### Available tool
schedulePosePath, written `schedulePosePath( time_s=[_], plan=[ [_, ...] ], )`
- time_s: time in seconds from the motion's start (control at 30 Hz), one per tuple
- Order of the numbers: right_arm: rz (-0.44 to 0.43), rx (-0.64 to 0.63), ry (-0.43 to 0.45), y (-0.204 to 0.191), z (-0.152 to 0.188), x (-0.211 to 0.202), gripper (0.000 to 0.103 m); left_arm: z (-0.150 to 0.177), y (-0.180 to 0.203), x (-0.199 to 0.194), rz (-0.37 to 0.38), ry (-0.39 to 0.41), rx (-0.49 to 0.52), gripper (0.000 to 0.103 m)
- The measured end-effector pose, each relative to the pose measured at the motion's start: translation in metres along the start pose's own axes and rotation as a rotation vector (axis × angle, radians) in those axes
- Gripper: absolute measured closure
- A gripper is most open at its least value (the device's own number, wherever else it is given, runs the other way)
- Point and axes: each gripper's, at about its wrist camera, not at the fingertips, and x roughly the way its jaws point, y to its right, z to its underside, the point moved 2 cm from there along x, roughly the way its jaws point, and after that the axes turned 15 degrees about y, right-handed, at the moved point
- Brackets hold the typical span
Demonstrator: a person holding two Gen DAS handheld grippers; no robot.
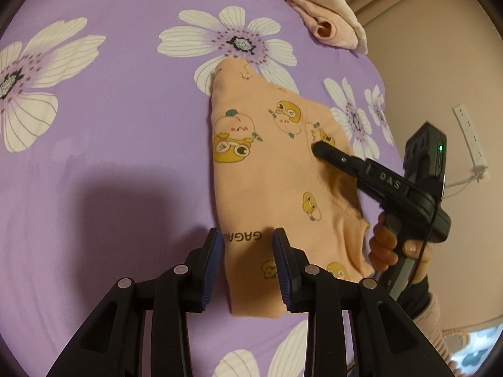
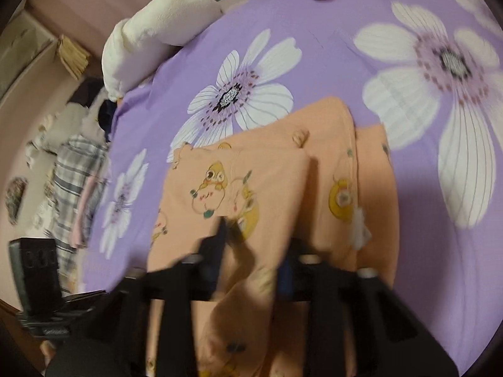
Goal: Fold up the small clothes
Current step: 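Grasp the other side edge with the right gripper and fold it over the shirt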
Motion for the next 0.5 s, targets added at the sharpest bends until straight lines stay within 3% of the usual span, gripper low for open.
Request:
schedulePosePath(
  time_s=[0.03,0.33,0.5],
  plan=[
    [0.001,-0.017,0.003,-0.002,-0.002,0.001,0.095,0.000,0.001,0.000,0.001,-0.001,0.003,0.073],
    [0.065,-0.112,0.136,0.002,-0.038,-0.037,0.096,-0.002,0.018,0.005,0.023,0.002,0.057,0.073],
    [0.113,-0.079,0.047,0.031,-0.032,-0.018,0.092,-0.003,0.039,0.012,0.051,0.006,0.098,0.073]
  ],
)
